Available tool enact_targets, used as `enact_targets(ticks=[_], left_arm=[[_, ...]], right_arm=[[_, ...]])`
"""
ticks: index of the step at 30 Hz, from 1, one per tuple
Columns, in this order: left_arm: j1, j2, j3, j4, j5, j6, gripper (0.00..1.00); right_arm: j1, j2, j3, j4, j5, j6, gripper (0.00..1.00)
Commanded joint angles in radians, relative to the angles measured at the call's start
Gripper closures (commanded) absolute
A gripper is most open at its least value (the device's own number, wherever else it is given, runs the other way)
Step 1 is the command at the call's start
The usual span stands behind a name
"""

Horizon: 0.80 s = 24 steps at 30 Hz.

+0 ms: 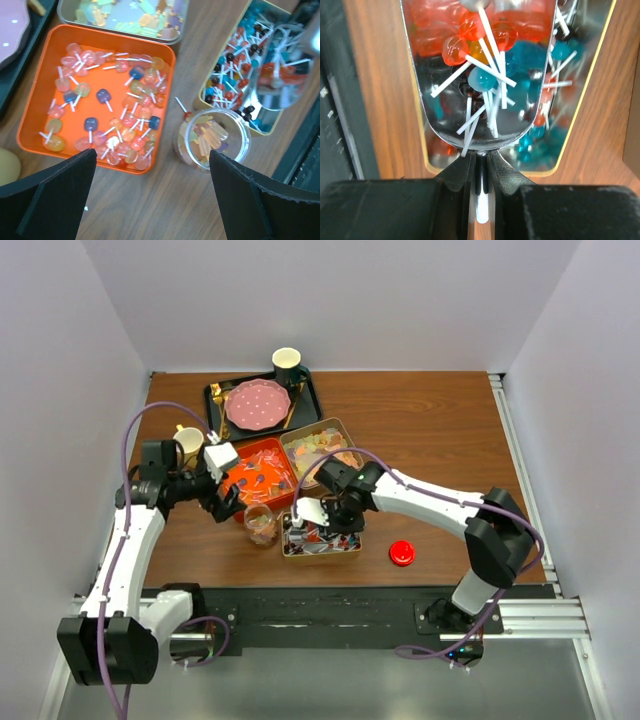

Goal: Pack the candies
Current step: Scoop the fake candies from the storage box, then place the fake candies in the packing bottle.

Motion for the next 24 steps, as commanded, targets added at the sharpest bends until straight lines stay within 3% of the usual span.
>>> enact_targets(ticks=[1, 8, 17, 24], left_arm=[[0.026, -0.031, -0.004, 0.126, -0.032, -0.138, 0.0], [0.063, -0.1, -0.092, 0.248, -0.124, -0.292, 0.0], [0.072, -0.177, -0.12, 0.289, -0.19, -0.361, 0.01], [0.079, -0.206, -0.134, 0.309, -0.25, -0.383, 0.01]], right_arm=[[0.002, -0.047, 0.161, -0.162, -0.008, -0.075, 1.0], [0.001, 0.1, 0.523, -0.417, 0.078, -0.144, 1.0], [0.018, 0.315, 0.895, -0.641, 0.181, -0.173, 1.0], [0.062, 0.404, 0.997, -0.73, 0.32, -0.221, 1.0]])
